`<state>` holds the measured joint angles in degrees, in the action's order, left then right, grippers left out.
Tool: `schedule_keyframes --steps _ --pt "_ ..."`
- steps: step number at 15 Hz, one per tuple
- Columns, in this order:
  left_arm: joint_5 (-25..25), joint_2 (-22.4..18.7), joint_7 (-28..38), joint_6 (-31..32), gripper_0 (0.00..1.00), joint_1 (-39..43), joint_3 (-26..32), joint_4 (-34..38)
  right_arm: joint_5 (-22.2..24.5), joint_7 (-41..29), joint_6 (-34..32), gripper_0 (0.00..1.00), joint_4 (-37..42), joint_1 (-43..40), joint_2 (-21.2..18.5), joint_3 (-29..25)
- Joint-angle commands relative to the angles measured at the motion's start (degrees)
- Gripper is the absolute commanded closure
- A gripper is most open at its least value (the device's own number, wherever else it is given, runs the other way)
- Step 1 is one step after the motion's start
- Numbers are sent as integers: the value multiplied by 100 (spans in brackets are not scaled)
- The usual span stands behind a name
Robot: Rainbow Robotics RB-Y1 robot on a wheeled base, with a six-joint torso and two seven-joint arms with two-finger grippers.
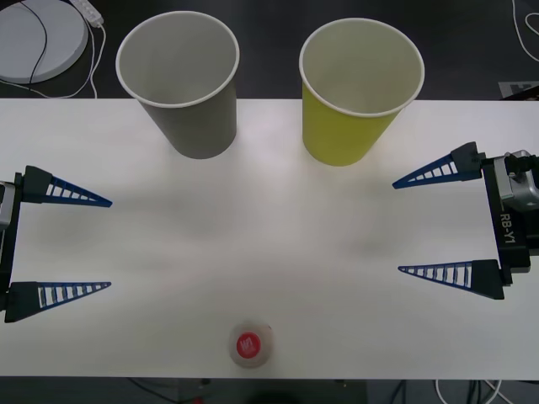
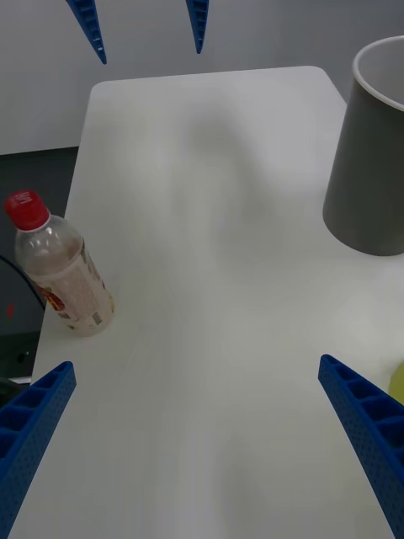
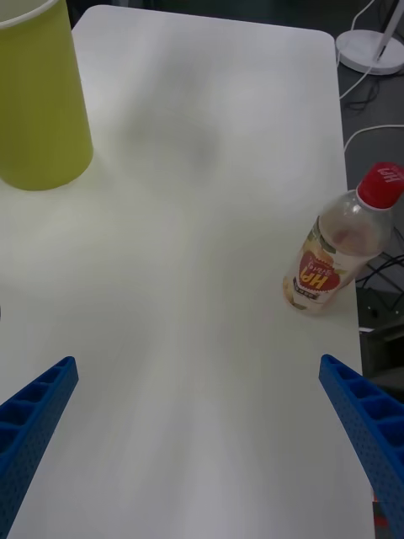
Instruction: Put the can into the green bin and the plastic bottle into the gray bin
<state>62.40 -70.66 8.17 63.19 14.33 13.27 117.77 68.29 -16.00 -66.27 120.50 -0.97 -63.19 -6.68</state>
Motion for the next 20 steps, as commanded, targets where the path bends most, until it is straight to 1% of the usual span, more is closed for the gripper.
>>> schedule_keyframes --steps 1,3,5,6,8,9,10,14,17,20 --pt "0 0 0 0 0 0 0 0 0 0 0 0 0 0 0 0" --pt "0 0 0 0 0 0 0 0 0 0 0 0 0 0 0 0" --pt "-26 53 -18 -53 0 9 35 -149 0 0 0 0 0 0 0 0" --pt "-141 53 -70 -97 0 53 97 -193 0 0 0 0 0 0 0 0" --pt "-193 44 -97 -105 0 62 123 -211 0 0 0 0 0 0 0 0" --pt "-404 26 -114 -105 0 79 132 -281 0 0 0 0 0 0 0 0" --pt "-527 26 -228 -105 0 105 132 -334 0 0 0 0 0 0 0 0" --pt "-712 26 -967 -53 0 396 132 -492 0 0 0 0 0 0 0 0" --pt "-835 53 -1397 264 0 466 123 -773 0 0 0 0 0 0 0 0" --pt "-844 79 -1564 475 0 519 106 -888 0 0 0 0 0 0 0 0"
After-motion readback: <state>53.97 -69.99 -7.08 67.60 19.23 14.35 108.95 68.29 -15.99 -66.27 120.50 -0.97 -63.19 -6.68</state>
